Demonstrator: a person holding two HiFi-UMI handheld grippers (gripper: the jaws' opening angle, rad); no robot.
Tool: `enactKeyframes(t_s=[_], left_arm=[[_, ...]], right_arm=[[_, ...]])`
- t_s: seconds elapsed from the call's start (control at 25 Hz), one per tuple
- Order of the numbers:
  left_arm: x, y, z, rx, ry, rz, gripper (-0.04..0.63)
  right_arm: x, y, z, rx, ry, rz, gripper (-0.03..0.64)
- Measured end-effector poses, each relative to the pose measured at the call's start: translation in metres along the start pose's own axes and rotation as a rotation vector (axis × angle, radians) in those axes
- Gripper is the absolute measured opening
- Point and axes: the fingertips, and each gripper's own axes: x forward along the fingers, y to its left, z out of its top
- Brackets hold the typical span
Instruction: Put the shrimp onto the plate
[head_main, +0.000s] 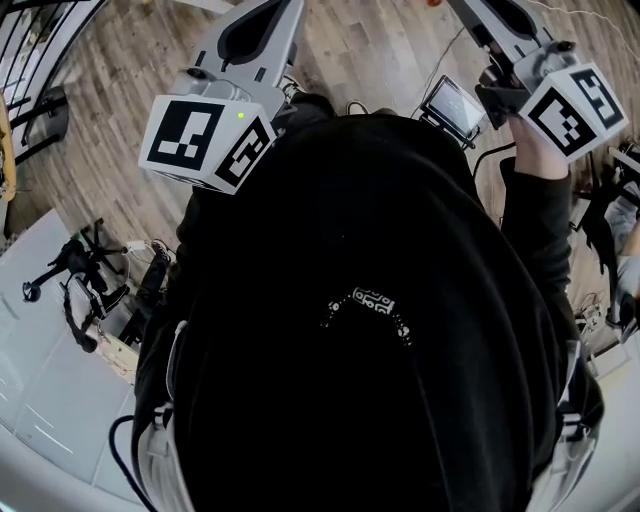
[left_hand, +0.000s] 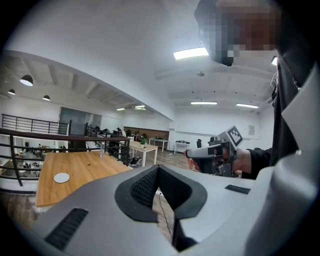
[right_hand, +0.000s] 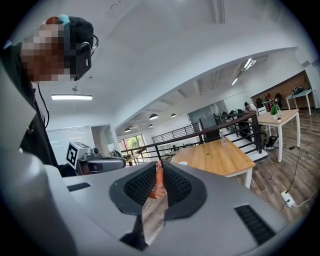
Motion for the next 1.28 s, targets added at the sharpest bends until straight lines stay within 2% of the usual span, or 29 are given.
enactKeyframes(t_s=[0.32,0.6,0.96,1.16,1.28], left_arm=[[0.005,0.05,0.007,-0.011,-0.005,-0.014,0.003],[-0.01,0.125,0.013,-0.033,-0.02,0.028,0.003],[-0.041,0.226,0.026,-0.045,-0.054,0.013,0.003],[-0.073,0.295,0.021,-0.056,-0.075,0.012,0.003],[-0.075,0.319,0.018,-0.065,-0.09,0.018,0.003]], right_arm=[[0.053,-0.004,0.013,-0.015,0.01,-0.002,0.054],[0.134,0.013,0.029,-0.048,0.038,0.045,0.054],[0.24,0.047,0.045,-0.075,0.067,0.067,0.054],[0.319,0.085,0.051,-0.106,0.084,0.082,0.054],[0.342,0.088,0.053,-0.105,0.079,0.093,0.054]])
